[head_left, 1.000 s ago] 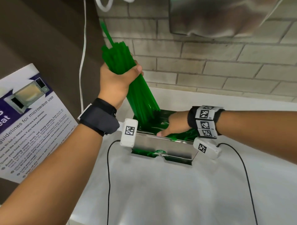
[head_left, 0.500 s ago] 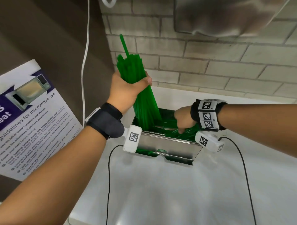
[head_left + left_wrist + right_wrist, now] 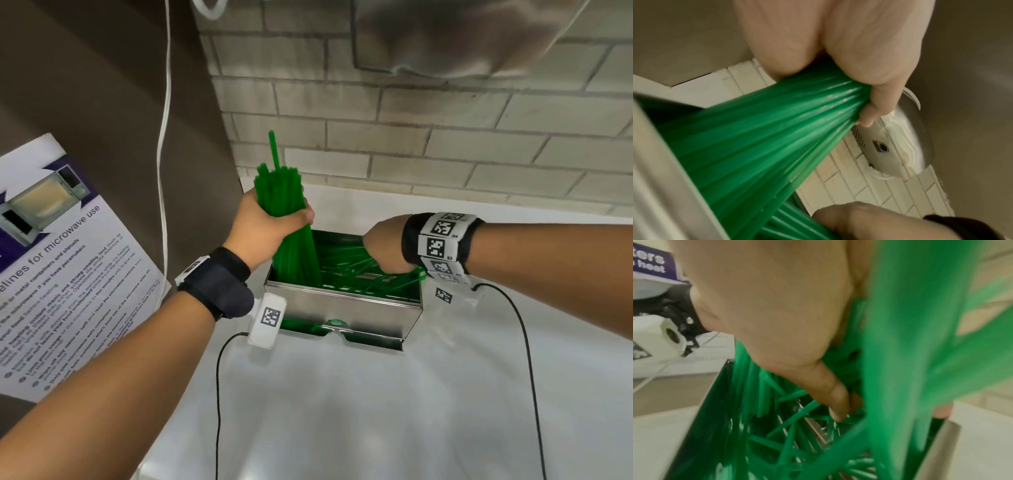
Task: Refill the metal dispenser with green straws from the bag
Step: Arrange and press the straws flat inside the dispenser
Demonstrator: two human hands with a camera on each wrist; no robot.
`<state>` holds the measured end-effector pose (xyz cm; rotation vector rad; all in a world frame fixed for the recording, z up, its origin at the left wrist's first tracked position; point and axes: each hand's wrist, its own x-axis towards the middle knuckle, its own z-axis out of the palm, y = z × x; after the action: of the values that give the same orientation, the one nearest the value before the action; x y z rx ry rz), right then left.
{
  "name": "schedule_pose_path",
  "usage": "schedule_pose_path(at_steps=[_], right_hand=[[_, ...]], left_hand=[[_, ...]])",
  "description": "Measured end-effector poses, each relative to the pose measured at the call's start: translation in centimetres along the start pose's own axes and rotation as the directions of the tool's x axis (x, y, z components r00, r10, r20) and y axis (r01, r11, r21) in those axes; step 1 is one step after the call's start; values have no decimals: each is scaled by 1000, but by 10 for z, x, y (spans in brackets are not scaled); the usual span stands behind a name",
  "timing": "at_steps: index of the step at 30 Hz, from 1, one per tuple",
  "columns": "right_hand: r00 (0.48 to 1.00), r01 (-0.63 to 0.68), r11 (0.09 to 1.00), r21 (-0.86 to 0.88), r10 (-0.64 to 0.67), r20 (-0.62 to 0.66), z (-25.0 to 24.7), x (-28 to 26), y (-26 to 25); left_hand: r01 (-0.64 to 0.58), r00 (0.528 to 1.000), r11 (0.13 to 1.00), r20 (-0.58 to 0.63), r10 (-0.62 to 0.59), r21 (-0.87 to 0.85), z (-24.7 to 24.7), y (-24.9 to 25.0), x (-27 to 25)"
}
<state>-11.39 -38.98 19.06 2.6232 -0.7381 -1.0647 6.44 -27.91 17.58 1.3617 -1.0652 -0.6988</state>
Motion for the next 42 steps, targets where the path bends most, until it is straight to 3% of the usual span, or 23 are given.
schedule_pose_path(at_steps=[4, 14, 17, 19, 22, 27, 30, 33, 38, 40, 42], right_hand=[[998, -4, 985, 172, 15, -61, -3, -4, 10], [987, -59, 973, 221, 90, -136, -2, -36, 58], [979, -39, 941, 336, 103, -177, -2, -60, 77], [977, -2, 859, 512, 110, -181, 3, -76, 93], [979, 144, 622, 770, 27, -204, 16, -91, 108], [949, 309, 336, 890, -45, -312, 25, -81, 78], [926, 353, 380, 855, -13, -377, 19, -64, 57], [937, 314, 447, 838, -2, -349, 11, -50, 37], [920, 369, 446, 815, -49, -389, -13, -36, 19], [887, 429, 370, 824, 0, -462, -22, -34, 27], [846, 520, 123, 845, 65, -530, -28, -33, 32]], left_hand=[[-19, 998, 995, -60, 13, -97, -5, 2, -2], [-143, 985, 962, -125, 117, -233, -19, 11, 3], [-152, 981, 944, -159, 108, -294, -25, 9, 7], [-158, 980, 934, -170, 108, -320, -28, 8, 8], [-158, 979, 912, -181, 94, -379, -26, 6, 8], [-139, 980, 881, -193, 55, -453, -9, 11, 14], [-113, 977, 886, -215, 15, -450, 4, 11, 16], [-105, 962, 911, -273, -9, -400, 15, 9, 12], [-185, 944, 896, -325, 48, -403, 11, 16, 9], [-215, 942, 854, -333, 52, -474, -1, 21, 11], [-244, 939, 842, -336, 80, -482, -15, 25, 12]])
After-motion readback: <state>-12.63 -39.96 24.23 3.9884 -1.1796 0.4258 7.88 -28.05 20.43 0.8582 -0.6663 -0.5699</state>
